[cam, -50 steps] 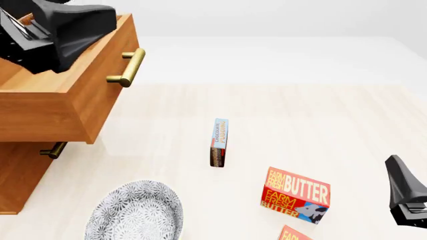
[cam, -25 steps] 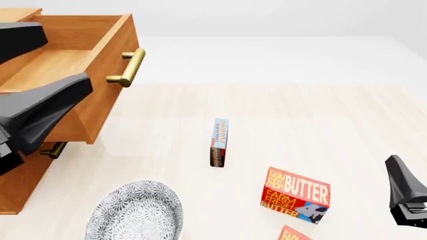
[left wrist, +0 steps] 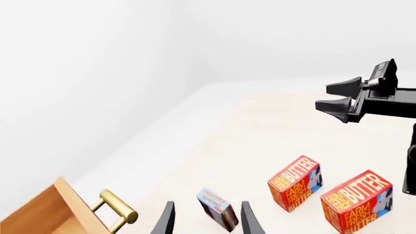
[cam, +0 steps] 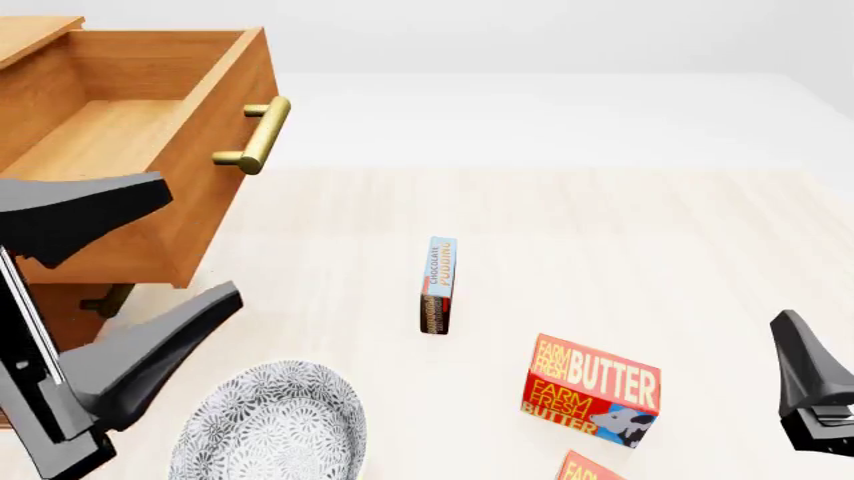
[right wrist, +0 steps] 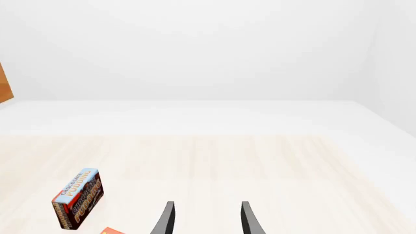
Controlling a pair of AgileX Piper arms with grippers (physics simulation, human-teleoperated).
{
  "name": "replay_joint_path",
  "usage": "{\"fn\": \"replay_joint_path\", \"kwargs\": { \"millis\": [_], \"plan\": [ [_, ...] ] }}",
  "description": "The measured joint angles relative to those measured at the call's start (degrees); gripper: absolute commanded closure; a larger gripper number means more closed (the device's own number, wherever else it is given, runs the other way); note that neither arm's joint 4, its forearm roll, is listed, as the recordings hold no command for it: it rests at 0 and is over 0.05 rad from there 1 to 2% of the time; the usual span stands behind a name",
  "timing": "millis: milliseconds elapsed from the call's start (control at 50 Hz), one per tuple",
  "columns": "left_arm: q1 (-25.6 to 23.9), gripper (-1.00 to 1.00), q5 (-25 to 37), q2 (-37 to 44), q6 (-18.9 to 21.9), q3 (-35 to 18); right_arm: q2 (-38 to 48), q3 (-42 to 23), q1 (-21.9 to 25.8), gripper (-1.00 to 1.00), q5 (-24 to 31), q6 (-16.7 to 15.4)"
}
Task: Put the chocolate pudding in the top drawer of the cabinet and close it.
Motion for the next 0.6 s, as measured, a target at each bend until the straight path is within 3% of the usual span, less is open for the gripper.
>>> {"fn": "replay_joint_path", "kwargs": {
  "millis": [380,600],
  "plan": [
    [-5.77,-1.0,-14.06,6.08,-6.21,8.64,0.0,0.0,0.0,-1.0,0.0,0.0],
    [-6.61,-1.0,-18.73,10.41,-10.64,9.59,0.0,0.0,0.01,-1.0,0.0,0.0]
  ]
}}
